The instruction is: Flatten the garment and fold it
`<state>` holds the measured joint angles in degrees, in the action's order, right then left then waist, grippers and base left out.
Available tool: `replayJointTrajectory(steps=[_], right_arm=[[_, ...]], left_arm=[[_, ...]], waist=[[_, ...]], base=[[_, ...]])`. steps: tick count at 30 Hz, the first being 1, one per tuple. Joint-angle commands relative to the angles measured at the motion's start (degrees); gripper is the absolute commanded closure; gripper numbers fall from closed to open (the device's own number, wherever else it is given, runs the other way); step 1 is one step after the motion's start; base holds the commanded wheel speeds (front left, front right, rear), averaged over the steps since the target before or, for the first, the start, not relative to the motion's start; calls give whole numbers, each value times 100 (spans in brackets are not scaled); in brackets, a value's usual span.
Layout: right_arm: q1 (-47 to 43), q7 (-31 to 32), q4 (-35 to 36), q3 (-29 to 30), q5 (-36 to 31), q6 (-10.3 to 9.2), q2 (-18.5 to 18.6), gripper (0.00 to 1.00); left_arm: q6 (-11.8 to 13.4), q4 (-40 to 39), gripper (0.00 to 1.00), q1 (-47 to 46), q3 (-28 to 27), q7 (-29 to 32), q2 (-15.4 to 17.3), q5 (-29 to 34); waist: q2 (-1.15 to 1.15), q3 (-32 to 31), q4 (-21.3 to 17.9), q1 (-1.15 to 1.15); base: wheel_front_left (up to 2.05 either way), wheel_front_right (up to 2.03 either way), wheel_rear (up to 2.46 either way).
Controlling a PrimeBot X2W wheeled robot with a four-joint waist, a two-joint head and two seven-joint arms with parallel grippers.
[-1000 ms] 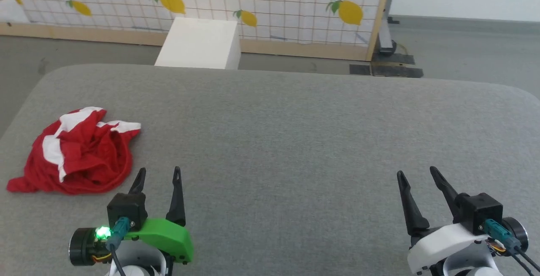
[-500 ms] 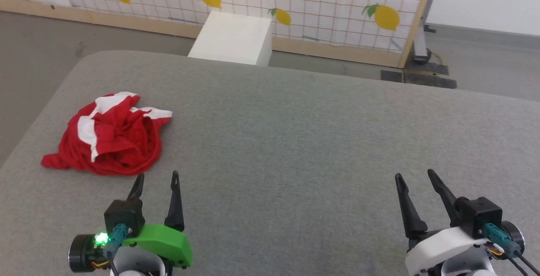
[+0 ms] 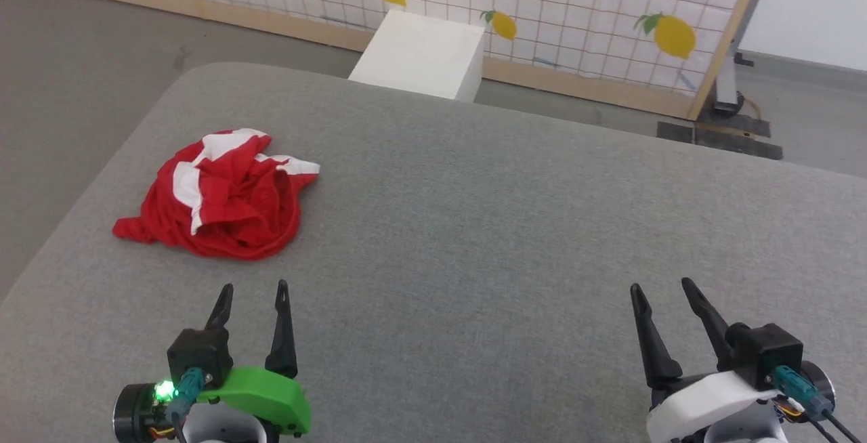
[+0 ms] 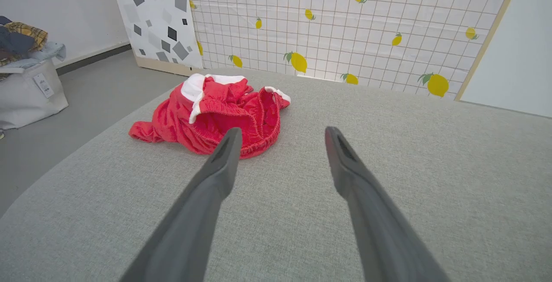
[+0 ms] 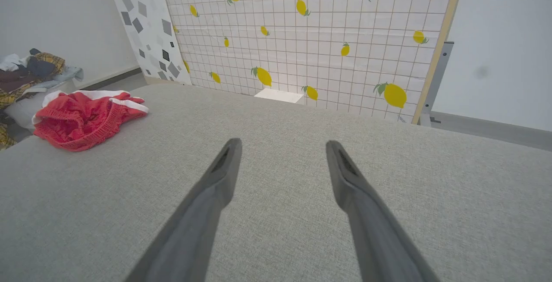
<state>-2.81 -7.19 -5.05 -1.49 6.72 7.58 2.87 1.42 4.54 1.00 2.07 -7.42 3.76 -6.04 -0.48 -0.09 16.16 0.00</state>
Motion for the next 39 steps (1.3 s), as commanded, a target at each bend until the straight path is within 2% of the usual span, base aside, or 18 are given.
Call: replayJointTrajectory(steps=[1,39], right_arm=[[-83,-82,-35,-21,58,-5,1,0],[-115,-531,-412,-56,348,-7,0,0]], left_arm=[[36,24,0,98,9,-63,41,-64],[212,290,0,230,158,-509,73,-382]], waist=[[26,25,68,0],[40,-65,939,0]], base=[[0,0,0],[0,0,0]])
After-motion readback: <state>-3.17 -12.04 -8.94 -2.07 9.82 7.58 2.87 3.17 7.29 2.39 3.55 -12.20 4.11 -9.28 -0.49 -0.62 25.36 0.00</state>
